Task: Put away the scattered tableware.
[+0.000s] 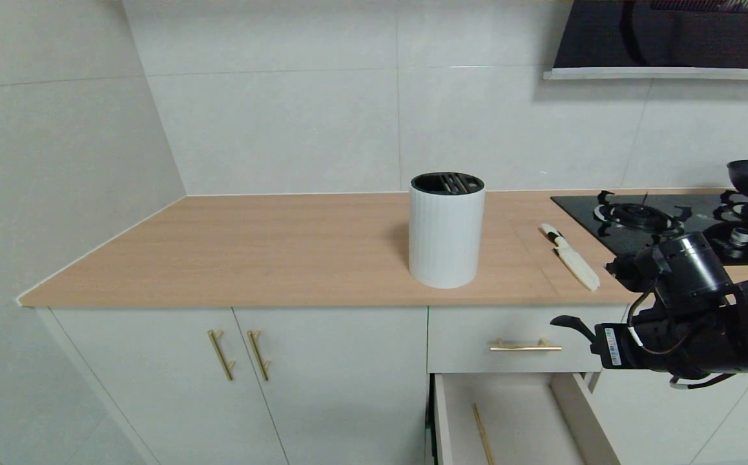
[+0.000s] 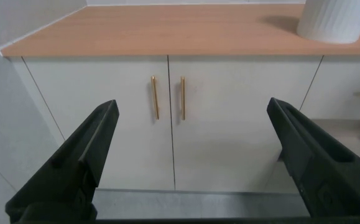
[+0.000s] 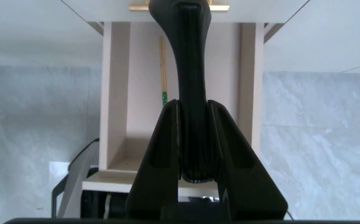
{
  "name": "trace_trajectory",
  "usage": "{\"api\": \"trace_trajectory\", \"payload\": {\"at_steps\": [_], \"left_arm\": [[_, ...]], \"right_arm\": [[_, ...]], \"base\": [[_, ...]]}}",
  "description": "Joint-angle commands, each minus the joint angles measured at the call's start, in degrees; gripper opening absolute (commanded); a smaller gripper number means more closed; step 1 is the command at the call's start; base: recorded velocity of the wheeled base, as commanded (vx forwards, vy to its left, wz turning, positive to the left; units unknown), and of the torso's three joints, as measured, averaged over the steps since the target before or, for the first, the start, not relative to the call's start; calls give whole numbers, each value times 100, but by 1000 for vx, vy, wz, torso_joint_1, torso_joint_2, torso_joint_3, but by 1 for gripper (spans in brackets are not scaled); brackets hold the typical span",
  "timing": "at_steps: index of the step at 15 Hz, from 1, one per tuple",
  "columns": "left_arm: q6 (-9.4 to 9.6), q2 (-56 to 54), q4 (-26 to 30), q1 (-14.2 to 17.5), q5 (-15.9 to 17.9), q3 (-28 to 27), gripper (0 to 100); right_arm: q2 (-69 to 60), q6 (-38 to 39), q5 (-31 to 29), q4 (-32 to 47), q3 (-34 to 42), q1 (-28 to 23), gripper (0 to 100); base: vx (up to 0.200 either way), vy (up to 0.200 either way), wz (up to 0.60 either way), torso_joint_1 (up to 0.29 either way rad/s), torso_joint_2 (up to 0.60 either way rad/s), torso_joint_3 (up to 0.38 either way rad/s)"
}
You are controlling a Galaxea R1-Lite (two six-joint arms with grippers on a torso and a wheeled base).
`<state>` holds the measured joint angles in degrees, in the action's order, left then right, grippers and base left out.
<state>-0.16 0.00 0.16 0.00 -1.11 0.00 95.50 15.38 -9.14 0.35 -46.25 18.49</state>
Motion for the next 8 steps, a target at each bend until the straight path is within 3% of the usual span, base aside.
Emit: {"api": "trace_trajectory", "payload": {"at_steps": [1, 8], "left_arm": [[-2, 0, 2, 0, -3, 0, 100], [-2, 0, 2, 0, -3, 0, 100]], "right_arm": [[48, 0, -26, 0, 2, 5, 0], [74, 0, -26, 0, 11, 5, 0]], "base": [[0, 0, 0, -207, 505, 281], [0, 0, 0, -206, 497, 283]]}}
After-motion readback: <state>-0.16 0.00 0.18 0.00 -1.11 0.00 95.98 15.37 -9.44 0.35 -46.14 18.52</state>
